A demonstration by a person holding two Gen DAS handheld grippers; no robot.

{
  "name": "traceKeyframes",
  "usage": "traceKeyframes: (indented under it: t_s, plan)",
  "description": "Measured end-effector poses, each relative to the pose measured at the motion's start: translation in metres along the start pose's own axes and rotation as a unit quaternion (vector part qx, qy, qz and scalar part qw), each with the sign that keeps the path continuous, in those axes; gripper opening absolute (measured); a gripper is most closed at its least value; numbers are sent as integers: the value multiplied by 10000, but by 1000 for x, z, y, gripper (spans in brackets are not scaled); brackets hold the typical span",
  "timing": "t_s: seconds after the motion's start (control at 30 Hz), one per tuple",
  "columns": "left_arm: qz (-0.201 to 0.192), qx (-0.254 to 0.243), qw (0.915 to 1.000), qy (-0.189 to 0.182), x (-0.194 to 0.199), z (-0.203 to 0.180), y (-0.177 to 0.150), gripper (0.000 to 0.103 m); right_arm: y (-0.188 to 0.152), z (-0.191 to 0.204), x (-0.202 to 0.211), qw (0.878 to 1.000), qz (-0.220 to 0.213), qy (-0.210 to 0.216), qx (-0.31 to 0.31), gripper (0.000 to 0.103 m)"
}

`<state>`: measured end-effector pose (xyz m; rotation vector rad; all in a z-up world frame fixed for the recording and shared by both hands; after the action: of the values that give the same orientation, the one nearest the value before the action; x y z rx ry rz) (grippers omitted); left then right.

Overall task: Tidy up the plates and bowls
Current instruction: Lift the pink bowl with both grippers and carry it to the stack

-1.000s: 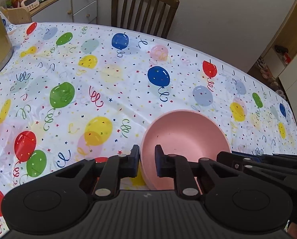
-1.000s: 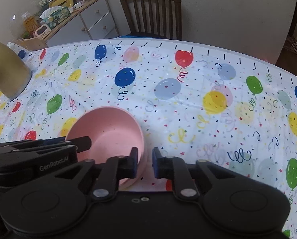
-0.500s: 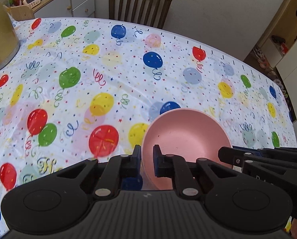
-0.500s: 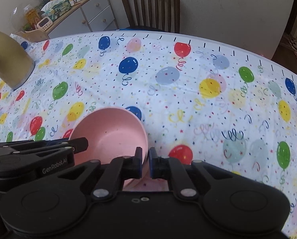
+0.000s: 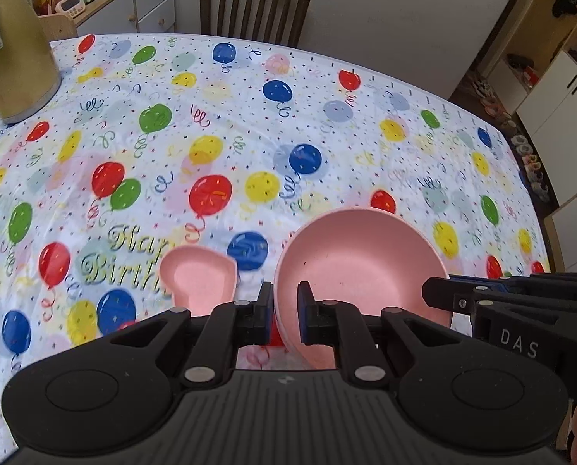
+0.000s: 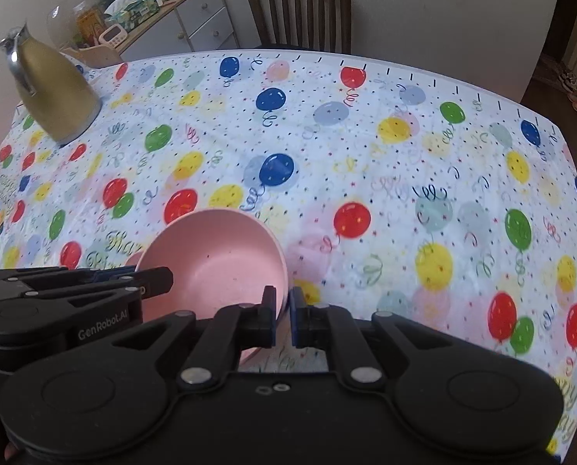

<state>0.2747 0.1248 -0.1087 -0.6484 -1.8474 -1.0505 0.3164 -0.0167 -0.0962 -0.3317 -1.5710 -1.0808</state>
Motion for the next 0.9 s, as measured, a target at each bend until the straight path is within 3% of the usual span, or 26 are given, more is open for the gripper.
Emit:
traceKeyframes:
  t_s: [0.33,0.9]
  plan:
    - [57,-47,10000,13,47,12,-53,12,-44,30,46,10000,-3,24,-16,5]
    - [259,-123,9996,17,76,42,-114,12,-105,73,67,9995,167,187,-176,5]
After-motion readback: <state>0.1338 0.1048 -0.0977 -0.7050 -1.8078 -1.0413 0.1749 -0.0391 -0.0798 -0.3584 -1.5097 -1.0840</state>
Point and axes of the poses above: each gripper's, at about its wrist camera, not at the fingertips, and x roughly against the way its jaws point, z to its left, y to its top, the point moved 6 cm from there along -x, roughly the way its jaws point, and after that the axes turned 13 degrees about x, right-handed, at the moved point
